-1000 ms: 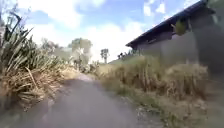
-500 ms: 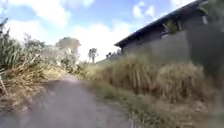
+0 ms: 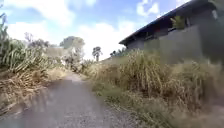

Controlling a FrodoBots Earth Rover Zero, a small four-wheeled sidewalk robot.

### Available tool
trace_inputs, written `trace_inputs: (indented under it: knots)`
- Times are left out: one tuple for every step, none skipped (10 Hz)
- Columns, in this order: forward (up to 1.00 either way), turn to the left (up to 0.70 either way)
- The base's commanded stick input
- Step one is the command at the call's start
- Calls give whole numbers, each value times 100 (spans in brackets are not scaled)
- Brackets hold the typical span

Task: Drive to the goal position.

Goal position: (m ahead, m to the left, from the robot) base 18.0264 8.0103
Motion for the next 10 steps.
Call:
trace_inputs:
  knots:
    - [0,70]
    - [70,34]
    - [70,34]
    - [70,34]
    - [70,34]
    - [70,34]
    - [26,57]
    - [0,70]
    - [0,70]
    - [0,70]
